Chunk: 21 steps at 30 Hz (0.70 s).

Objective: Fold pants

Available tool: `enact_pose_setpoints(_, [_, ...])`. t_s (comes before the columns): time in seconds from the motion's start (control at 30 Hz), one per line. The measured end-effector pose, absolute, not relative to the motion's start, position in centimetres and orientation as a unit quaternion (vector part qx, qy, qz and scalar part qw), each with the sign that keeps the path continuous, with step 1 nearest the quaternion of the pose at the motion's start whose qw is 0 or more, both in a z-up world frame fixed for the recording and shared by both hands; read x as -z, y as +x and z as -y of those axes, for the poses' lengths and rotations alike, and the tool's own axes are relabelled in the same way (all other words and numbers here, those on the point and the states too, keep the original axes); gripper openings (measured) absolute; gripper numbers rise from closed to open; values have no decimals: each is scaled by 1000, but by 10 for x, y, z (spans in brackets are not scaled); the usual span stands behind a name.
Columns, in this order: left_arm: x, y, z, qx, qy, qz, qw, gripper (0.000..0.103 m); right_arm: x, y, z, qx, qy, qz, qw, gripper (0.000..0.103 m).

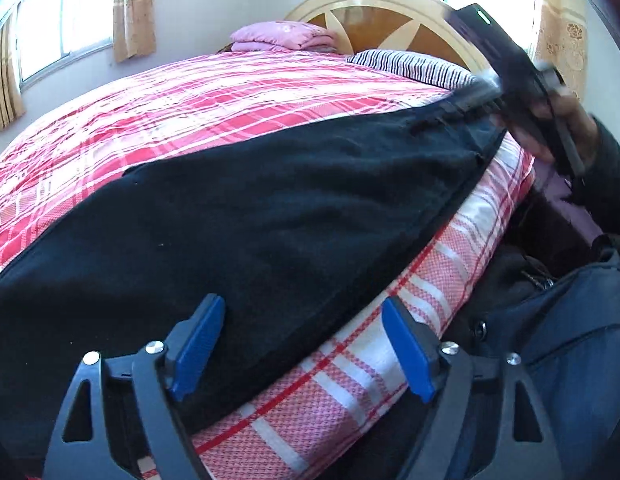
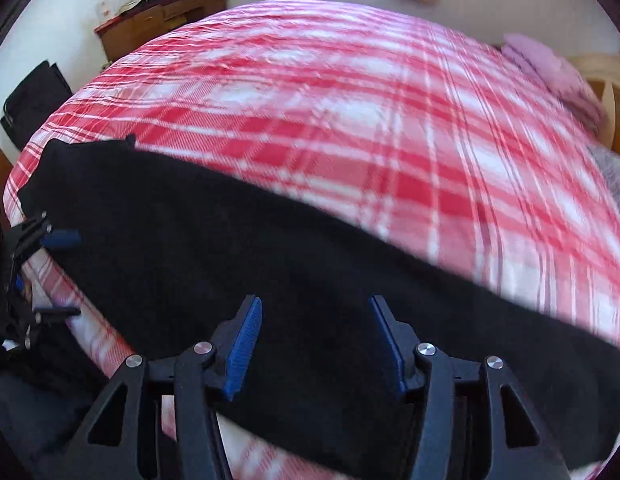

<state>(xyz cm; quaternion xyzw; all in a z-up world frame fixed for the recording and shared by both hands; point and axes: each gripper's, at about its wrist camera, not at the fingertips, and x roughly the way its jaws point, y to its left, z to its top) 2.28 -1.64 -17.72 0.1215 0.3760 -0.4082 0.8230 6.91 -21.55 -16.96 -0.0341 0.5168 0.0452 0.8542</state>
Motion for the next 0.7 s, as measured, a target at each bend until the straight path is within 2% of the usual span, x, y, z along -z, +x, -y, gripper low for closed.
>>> enact_pose_setpoints(0.1, [165, 27, 19, 413, 107, -369, 826, 83, 185, 49, 226, -44, -30, -528, 848, 57])
enact_pose_setpoints(0.23, [153, 32, 37, 423, 97, -363, 824, 83, 172, 38, 224, -42, -32, -492, 869, 57])
enact_pose_setpoints(0.3, [157, 33, 46, 433, 94, -369, 817, 83, 157, 33, 214, -76, -22, -451, 889, 57])
enact_pose_setpoints(0.4, [171, 32, 58, 452, 95, -400, 792, 83, 154, 31, 194, -144, -18, -434, 889, 57])
enact_pose_setpoints(0.47, [177, 25, 63, 457, 113, -399, 787, 84, 165, 34, 177, -190, -16, -449, 873, 57])
enact_pose_setpoints(0.57, [172, 18, 59, 467, 122, -404, 777, 84, 204, 45, 157, -207, -32, -518, 829, 57])
enact_pose_setpoints(0.7, [165, 22, 49, 464, 95, -413, 778, 84, 197, 40, 153, -233, -57, -512, 825, 60])
